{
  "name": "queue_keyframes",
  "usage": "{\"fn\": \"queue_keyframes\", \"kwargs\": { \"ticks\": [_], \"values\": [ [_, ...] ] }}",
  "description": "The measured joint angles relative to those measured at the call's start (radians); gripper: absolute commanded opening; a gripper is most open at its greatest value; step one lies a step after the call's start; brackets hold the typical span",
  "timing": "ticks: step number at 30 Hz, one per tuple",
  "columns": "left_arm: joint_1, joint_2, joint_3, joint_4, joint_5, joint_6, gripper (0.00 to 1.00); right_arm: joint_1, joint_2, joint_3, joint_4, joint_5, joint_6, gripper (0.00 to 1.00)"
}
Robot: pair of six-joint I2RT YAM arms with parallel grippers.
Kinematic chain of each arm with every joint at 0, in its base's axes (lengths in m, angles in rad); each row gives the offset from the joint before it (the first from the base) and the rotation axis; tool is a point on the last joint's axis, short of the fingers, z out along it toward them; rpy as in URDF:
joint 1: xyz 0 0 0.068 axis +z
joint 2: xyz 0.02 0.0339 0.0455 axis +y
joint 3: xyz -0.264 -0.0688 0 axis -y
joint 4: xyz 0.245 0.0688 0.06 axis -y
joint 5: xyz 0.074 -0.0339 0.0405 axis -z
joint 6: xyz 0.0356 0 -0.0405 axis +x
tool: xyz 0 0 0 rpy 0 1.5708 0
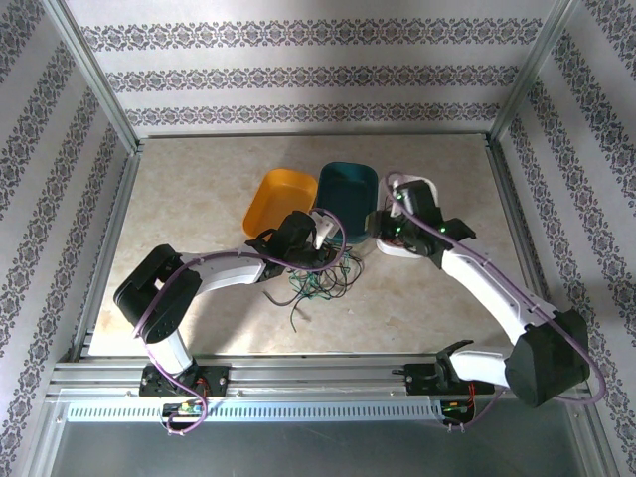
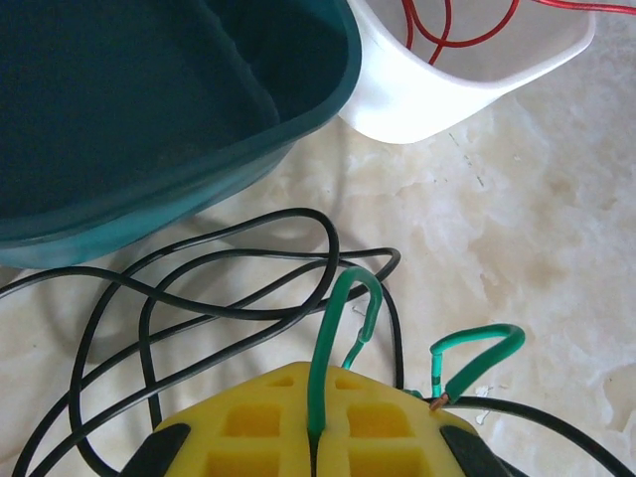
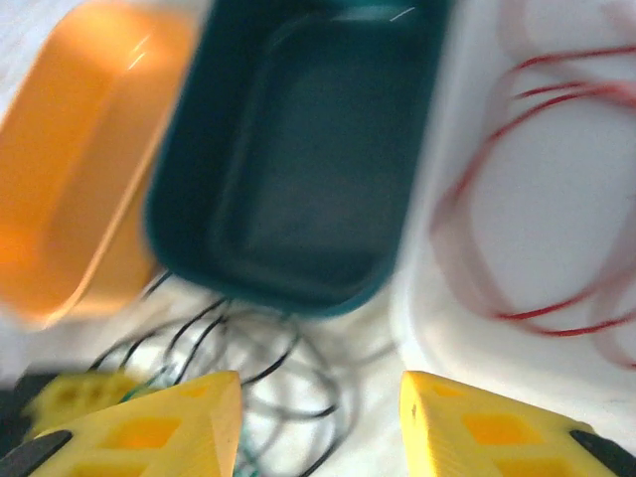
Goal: Untangle the cables
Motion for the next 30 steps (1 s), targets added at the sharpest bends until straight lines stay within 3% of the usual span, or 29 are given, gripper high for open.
{"fn": "queue_keyframes", "kwargs": {
  "ticks": [7,18,21,26,30],
  "values": [
    [0.008,-0.011,-0.013,0.017,0.04,-0.019,0.0,0.065,0.035,-0.114,0.085,-0.229,-0.005,0.46],
    [0.023,-0.021,-0.015,0.025,0.096,-0.031,0.0,0.066,0.145,-0.116,0.184,-0.272,-0.028,0.46],
    [0.035,-0.023,-0.024,0.035,0.117,-0.048,0.0,0.066,0.171,-0.116,0.211,-0.28,-0.032,0.39],
    [0.056,-0.023,-0.048,0.086,0.174,-0.089,0.0,0.066,0.202,-0.116,0.24,-0.314,-0.037,0.0],
    [0.072,-0.023,-0.056,0.115,0.205,-0.115,0.26,0.066,0.186,-0.119,0.252,-0.315,-0.043,0.0]
  ]
}}
